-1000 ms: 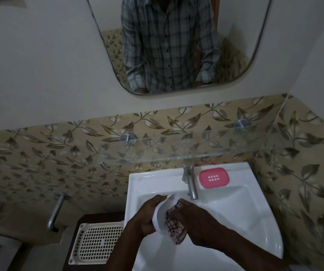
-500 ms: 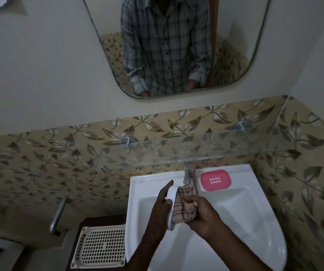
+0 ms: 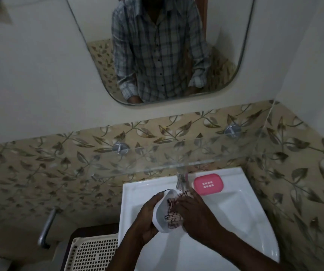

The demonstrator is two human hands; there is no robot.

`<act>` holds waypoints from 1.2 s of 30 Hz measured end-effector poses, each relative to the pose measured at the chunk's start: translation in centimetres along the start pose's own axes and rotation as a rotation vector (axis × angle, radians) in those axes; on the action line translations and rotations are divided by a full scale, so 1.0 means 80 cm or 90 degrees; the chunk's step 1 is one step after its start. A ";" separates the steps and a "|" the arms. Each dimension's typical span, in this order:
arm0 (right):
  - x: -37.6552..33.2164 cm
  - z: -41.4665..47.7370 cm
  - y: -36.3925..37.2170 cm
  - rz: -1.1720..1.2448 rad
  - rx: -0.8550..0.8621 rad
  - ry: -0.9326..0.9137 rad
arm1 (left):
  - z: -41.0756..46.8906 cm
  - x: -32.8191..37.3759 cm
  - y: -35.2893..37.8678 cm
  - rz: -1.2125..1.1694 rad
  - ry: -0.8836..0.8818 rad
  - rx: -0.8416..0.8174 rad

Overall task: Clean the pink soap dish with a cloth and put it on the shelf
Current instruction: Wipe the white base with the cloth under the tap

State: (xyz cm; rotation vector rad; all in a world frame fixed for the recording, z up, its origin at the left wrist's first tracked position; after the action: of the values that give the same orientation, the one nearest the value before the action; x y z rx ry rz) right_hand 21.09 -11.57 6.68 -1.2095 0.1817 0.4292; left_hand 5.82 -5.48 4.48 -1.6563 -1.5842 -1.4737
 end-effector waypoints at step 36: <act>0.078 -0.005 0.093 0.597 -0.261 0.843 | 0.003 0.005 -0.070 -0.172 0.099 0.137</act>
State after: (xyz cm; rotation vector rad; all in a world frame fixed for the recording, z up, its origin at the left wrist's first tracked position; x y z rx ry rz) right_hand 23.69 -8.48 -2.11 -1.6064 1.9211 0.3980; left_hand 0.82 -3.61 2.76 -1.2175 -1.8583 -1.4582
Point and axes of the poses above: each hand's wrist, its own z-axis towards the middle knuckle, its own y-axis out of the palm, x = y × z, the point moved 3 cm from there along z, towards the middle knuckle, and after that the axes turned 14 degrees about y, right-handed, at the moved point
